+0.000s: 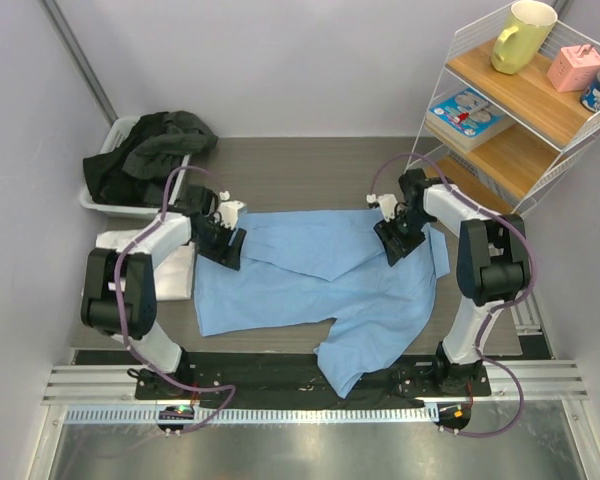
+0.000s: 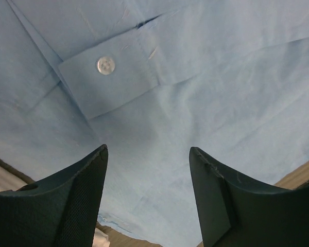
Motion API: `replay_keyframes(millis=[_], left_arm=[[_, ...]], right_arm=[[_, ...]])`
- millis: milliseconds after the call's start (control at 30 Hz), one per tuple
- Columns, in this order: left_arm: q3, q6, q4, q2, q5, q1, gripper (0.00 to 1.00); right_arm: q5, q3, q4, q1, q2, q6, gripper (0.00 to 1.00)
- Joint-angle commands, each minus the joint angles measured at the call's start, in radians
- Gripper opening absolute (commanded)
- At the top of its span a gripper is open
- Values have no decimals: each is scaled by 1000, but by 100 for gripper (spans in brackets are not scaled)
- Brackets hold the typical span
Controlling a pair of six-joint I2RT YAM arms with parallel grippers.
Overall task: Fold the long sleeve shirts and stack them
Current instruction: Fold the shirt
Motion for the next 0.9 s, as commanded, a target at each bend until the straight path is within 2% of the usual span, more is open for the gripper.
replay_keyframes(millis=[0, 133, 300, 433, 500, 533, 633, 733, 767, 833, 867], left_arm=[[4, 36, -8, 101, -103, 8, 63], [77, 56, 24, 212, -143, 37, 59], [220, 74, 20, 377, -135, 71, 55], [271, 109, -14, 362, -62, 71, 55], [257, 131, -46, 315, -7, 71, 57], [246, 140, -51, 252, 36, 71, 58], [188, 181, -113, 104, 147, 69, 63], [110, 241, -184, -39, 227, 69, 68], [85, 258, -189, -75, 256, 69, 69], [4, 281, -195, -148, 279, 69, 70], [-27, 292, -196, -212, 303, 69, 72]], right_arm=[[73, 8, 124, 6, 65, -14, 56], [113, 51, 173, 4, 147, -32, 55], [168, 205, 217, 6, 266, -45, 56], [115, 327, 143, 6, 285, -56, 57], [78, 321, 88, 6, 227, -85, 59], [37, 303, 74, 6, 145, -98, 59], [-40, 169, 14, 6, -15, -189, 64], [-115, -24, -49, 15, -262, -307, 73], [-147, -126, -70, 25, -389, -325, 75], [-165, -237, -77, 71, -503, -362, 80], [-159, -345, -61, 152, -569, -368, 80]])
